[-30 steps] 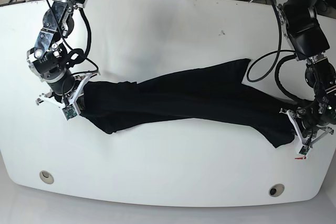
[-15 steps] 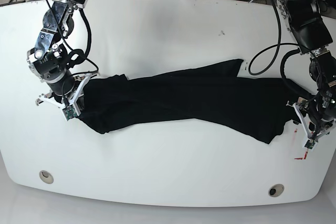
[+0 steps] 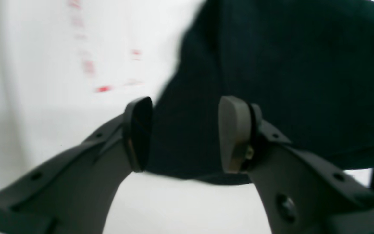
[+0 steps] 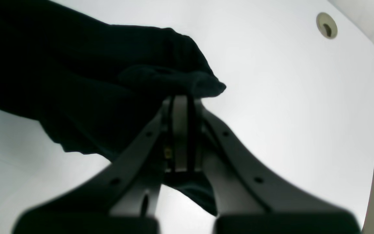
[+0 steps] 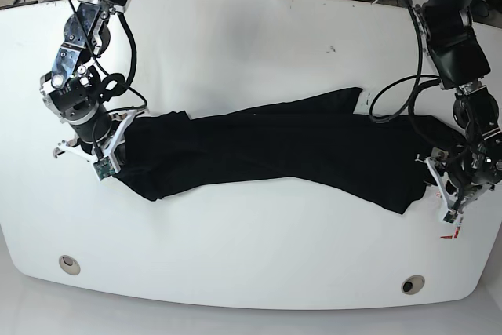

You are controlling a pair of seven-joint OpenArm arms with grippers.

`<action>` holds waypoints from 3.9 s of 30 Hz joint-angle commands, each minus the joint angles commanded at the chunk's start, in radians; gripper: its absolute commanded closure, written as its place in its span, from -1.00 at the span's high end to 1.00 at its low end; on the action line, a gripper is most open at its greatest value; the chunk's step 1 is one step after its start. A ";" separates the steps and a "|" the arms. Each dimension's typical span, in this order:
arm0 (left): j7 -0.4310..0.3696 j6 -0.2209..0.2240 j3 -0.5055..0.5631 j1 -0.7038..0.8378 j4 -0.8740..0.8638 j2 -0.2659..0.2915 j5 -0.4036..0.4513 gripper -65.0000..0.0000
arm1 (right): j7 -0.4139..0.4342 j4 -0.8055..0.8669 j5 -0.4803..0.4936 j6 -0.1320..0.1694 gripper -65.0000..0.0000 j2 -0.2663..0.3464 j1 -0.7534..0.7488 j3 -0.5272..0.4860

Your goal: Layout the t-shirt on the table in an organized manner, then fold the t-shirt properly

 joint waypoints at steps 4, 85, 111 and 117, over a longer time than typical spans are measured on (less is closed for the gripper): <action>-0.002 0.000 0.000 0.021 -0.015 0.011 -0.002 -0.04 | 0.000 0.000 0.000 0.000 -1.00 0.000 0.000 0.000; 0.072 0.000 -0.034 0.129 -0.017 0.035 -0.253 -0.08 | 0.000 0.000 0.006 0.000 -1.00 -0.002 -0.008 0.000; 0.025 0.000 -0.028 0.080 -0.011 0.008 -0.253 -0.98 | 0.000 0.002 0.006 0.000 -1.00 -0.002 -0.003 0.006; 0.107 0.000 -0.026 0.017 0.110 -0.003 -0.255 -0.98 | 0.000 0.003 0.005 0.000 -1.00 0.000 0.002 0.006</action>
